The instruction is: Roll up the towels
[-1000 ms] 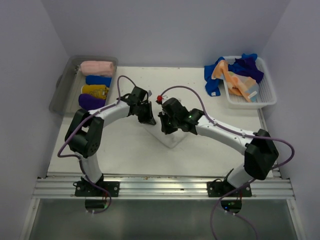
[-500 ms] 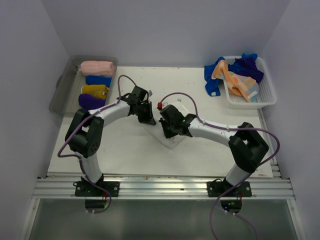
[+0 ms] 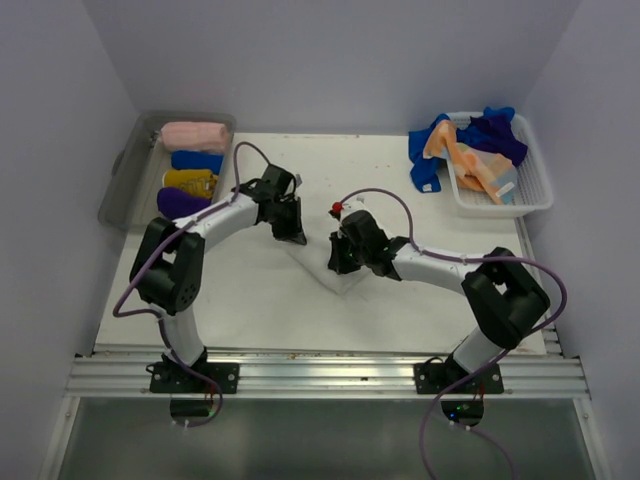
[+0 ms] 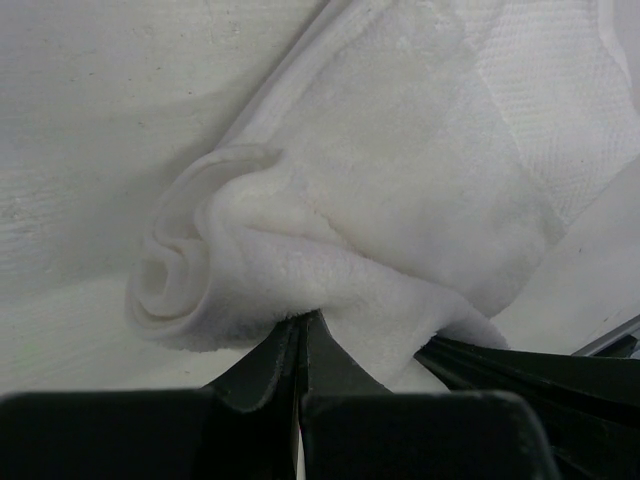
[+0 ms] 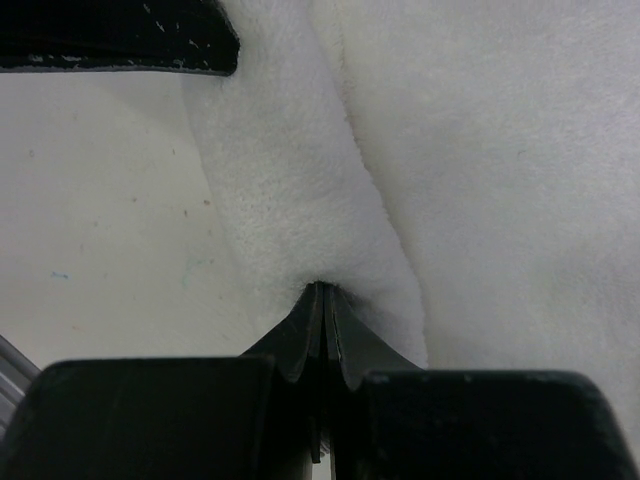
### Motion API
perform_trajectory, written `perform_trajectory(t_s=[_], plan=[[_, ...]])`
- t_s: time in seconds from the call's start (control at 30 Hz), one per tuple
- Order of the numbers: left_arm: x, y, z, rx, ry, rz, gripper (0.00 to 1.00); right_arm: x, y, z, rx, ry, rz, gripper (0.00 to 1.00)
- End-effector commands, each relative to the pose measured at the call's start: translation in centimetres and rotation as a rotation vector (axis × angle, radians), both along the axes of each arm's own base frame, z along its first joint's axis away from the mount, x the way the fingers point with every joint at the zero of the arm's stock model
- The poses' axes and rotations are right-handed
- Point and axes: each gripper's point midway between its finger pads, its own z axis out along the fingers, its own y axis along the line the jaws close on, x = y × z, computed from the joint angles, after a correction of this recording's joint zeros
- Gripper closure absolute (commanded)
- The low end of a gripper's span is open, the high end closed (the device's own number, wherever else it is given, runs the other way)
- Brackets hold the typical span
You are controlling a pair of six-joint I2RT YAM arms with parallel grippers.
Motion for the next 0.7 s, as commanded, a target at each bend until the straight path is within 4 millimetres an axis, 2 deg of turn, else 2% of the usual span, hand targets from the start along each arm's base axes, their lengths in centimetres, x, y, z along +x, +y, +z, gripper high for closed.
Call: perform_trajectory(t_s=[0.0,0.23,0.47,0.53,0.57,0.67], plan=[[2.1,1.6,0.5,0.034,-0.053,0.045,1.00,-2.6,-4.0,-5.3,-0.163,0.121,-0.023,1.00],[2.9,1.9,0.1,-0.005,-0.043,0.092,1.00,-3.1,-4.5,-6.3,-0.171,0.143,-0.032,1.00],[3.5,2.4,3.2,-0.022,-0.152,0.122,1.00,-3.0,-4.6,-6.2,-0.164,0.144,-0.044,1.00],[3.8,2.5,3.3,-0.014,-0.152,0.128,1.00,-3.0,-4.5,-6.0,-0.160,0.144,-0.042,1.00],[3.7,2.7,2.6,0.005,-0.129,0.129,1.00,-3.0,-4.5,-5.9,-0.159,0.143,-0.042,1.00],[3.9,2.7,2.4,0.011,-0.124,0.131,1.00,-2.9,-4.6,-5.7,-0.162,0.138,-0.046,1.00]])
